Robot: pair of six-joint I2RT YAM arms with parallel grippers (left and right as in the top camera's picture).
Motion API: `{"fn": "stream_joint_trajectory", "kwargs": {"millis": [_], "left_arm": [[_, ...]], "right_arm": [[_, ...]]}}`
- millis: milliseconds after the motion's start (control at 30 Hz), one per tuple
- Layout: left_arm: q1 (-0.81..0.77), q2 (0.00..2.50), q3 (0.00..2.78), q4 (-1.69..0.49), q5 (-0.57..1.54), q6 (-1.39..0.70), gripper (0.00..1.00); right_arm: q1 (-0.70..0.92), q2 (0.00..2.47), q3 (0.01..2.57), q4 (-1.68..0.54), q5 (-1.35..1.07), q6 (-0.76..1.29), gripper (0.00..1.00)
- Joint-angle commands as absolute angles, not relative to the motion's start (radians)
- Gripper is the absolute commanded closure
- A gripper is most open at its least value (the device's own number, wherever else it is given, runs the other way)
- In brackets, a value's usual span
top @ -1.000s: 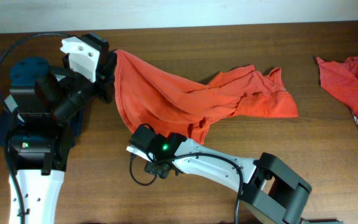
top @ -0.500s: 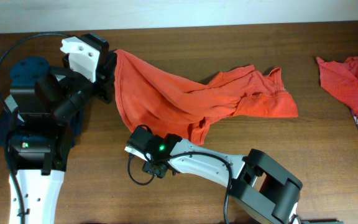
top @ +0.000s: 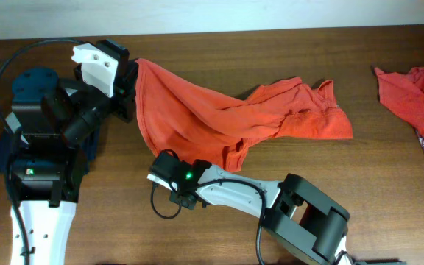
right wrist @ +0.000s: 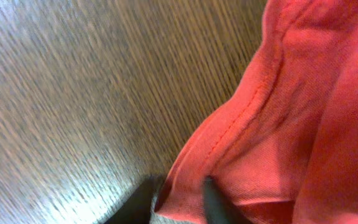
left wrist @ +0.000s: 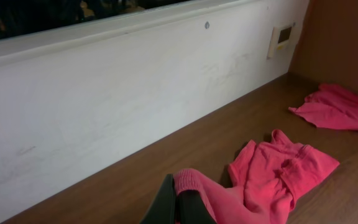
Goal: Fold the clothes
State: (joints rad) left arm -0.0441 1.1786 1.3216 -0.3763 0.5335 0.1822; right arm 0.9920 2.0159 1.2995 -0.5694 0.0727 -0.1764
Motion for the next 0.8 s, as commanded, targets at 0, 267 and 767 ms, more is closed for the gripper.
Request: {"fn": "stream_joint_trajectory", "kwargs": {"millis": [0,267,767], "left_arm": [[-0.046,1.178,1.352,-0.366,0.526,0.174,1.0],[-0.045,1.156,1.355,-0.338,0.512,0.174,1.0],[-0.045,0.967,1.365,-0.331,0.138,0.174,1.0]], "right_arm": [[1.001,2.03,1.317,-0.584,0.165,-0.089,0.96],[1.001,1.9,1.453,-0.839,0.337,0.07,0.96],[0.542,1.111,1.681,-1.06,0.693,0.248,0.96]]}}
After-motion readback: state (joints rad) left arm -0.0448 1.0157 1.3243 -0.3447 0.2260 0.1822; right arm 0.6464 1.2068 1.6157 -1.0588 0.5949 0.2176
